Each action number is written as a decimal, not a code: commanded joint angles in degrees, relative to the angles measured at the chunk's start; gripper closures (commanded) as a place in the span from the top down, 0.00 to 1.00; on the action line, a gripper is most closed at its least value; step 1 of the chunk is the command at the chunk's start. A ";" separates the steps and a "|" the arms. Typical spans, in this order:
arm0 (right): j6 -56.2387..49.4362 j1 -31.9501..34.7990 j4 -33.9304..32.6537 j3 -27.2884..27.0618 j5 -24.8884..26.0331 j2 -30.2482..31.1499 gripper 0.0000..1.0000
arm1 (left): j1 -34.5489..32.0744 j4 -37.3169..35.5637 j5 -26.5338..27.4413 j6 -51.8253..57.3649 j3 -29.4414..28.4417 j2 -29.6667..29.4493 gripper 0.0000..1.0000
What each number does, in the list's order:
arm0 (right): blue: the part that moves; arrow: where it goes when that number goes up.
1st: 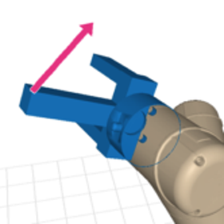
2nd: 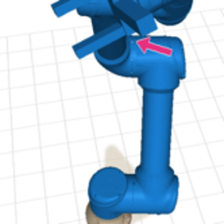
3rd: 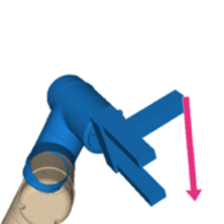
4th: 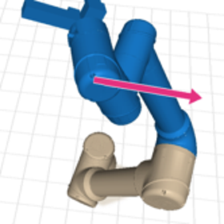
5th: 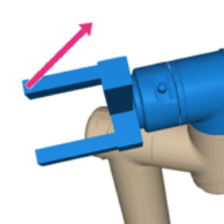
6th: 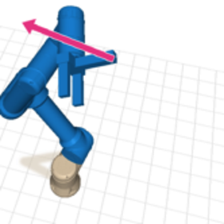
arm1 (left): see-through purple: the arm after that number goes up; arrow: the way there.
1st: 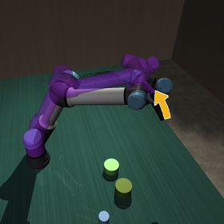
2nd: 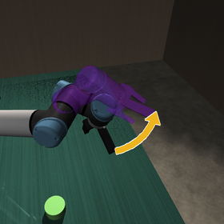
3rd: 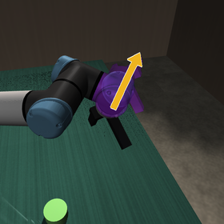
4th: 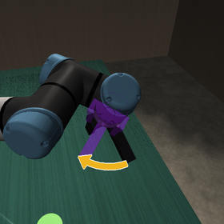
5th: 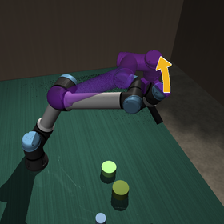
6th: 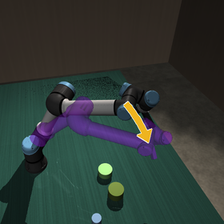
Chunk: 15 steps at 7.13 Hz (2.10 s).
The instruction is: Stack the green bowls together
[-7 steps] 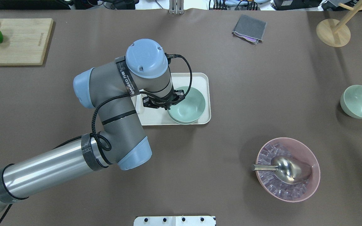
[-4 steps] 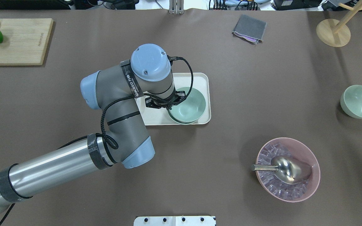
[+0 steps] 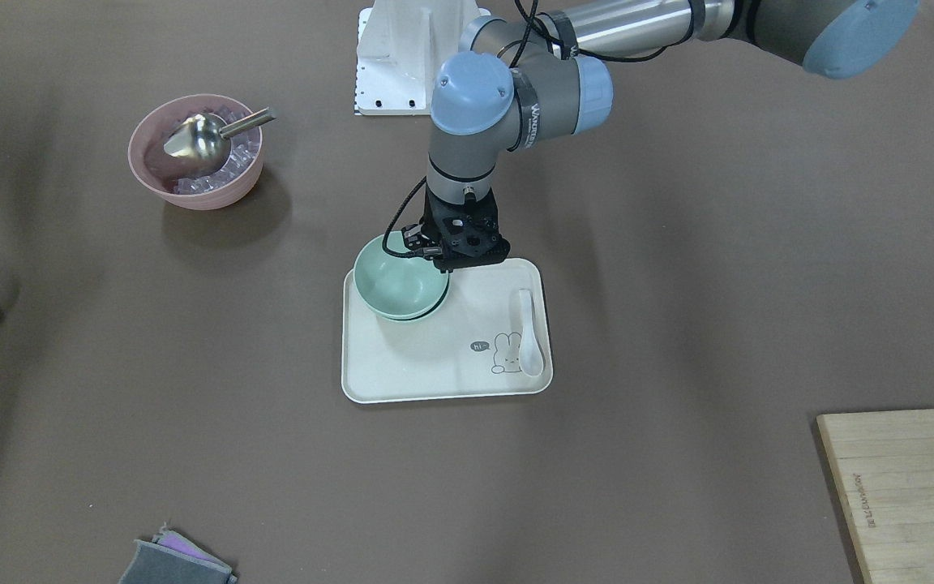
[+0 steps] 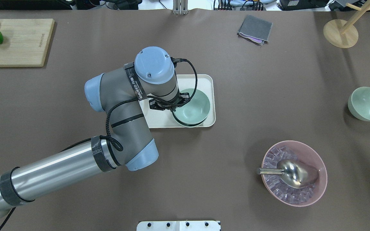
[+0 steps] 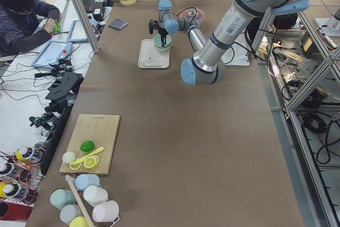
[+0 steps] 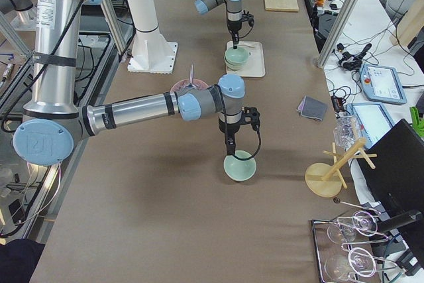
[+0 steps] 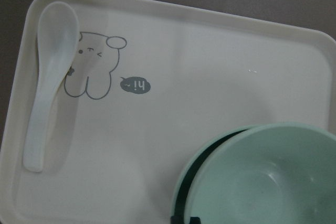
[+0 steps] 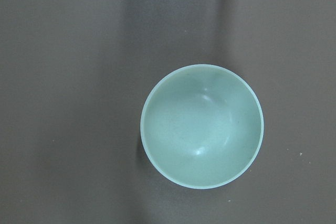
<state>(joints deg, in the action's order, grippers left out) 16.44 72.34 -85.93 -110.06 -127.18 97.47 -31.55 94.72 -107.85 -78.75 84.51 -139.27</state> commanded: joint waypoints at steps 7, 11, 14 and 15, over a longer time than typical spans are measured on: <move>0.00 0.00 0.06 0.28 0.00 0.00 1.00 | 0.44 1.96 0.00 0.00 -0.32 1.10 0.00; 0.00 0.00 -0.02 0.28 0.00 0.00 1.00 | 0.44 2.04 0.00 0.09 -0.32 1.10 0.00; 0.00 0.00 -0.02 0.37 0.09 0.00 1.00 | 0.44 4.05 0.00 0.53 -0.23 1.54 0.56; 0.00 0.00 -0.02 0.46 0.09 0.00 1.00 | 0.44 4.94 0.00 2.09 0.38 2.24 0.98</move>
<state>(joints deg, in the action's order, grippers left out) 16.43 72.34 -85.93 -109.67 -127.11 97.47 -31.11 98.58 -107.84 -77.90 84.44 -137.65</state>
